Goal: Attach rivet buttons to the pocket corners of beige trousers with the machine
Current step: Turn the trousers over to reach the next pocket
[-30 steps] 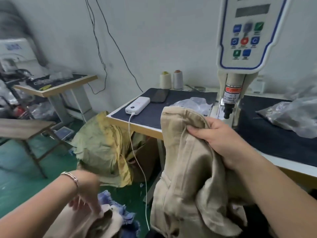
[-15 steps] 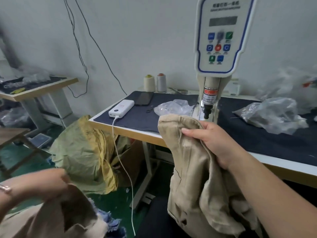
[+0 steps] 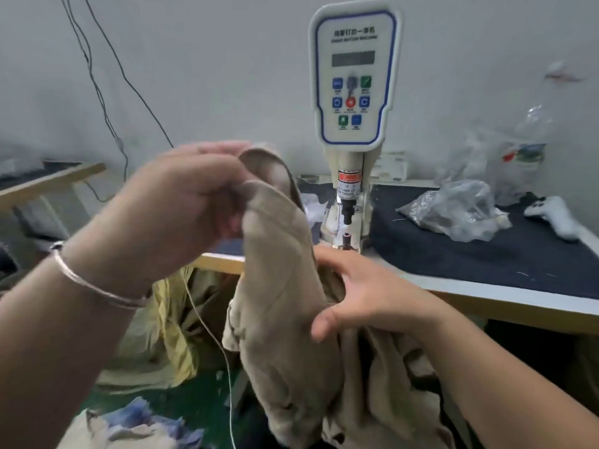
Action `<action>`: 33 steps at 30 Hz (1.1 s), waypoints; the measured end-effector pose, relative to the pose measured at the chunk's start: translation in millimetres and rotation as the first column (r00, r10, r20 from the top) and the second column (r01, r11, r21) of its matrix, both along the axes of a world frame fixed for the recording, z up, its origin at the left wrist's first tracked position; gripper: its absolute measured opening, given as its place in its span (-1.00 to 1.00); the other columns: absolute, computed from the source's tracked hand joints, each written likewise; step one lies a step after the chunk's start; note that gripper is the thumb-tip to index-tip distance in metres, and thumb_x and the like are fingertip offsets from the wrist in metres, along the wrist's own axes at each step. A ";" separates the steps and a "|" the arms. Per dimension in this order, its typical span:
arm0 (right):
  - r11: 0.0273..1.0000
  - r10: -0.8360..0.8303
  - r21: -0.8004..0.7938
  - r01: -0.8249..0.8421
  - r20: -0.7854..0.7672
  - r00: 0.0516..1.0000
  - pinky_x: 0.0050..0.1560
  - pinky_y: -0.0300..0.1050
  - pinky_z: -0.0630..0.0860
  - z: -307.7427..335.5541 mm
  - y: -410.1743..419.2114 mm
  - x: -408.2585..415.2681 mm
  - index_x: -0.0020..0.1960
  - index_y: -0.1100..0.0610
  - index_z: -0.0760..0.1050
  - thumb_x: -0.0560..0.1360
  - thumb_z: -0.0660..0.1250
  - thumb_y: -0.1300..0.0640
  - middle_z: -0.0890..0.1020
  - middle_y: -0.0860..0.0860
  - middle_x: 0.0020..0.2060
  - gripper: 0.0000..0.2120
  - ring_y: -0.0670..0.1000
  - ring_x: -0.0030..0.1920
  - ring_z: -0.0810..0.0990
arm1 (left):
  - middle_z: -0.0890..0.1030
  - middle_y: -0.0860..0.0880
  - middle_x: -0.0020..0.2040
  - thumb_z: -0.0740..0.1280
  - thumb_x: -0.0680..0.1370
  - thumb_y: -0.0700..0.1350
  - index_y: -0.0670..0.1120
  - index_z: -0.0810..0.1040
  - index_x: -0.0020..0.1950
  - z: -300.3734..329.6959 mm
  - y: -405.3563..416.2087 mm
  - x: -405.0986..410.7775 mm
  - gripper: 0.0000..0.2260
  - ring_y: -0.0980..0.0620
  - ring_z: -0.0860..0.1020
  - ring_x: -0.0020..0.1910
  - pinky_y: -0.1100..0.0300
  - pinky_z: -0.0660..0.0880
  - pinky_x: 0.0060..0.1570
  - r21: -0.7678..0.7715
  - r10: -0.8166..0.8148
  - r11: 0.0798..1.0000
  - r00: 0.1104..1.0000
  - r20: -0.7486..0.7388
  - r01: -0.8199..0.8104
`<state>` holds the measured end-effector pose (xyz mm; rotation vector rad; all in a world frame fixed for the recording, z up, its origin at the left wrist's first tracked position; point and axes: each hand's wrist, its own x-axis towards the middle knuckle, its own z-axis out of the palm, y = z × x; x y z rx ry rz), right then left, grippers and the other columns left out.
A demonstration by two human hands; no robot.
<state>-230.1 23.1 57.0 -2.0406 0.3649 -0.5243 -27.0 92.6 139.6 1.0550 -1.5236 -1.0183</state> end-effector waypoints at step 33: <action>0.560 -0.740 0.681 0.472 0.155 0.654 -0.20 -0.09 0.40 -2.2 17.3 -135.8 -0.21 0.31 0.42 0.24 0.12 0.41 0.45 0.14 -0.27 -0.83 0.18 -0.21 0.44 | 0.73 -0.09 -0.06 0.29 0.54 -0.19 -0.07 0.71 0.08 -105.5 -71.3 -134.4 -0.77 0.00 0.71 -0.14 0.23 0.63 -0.22 0.179 -0.364 0.904 0.918 -0.156 0.389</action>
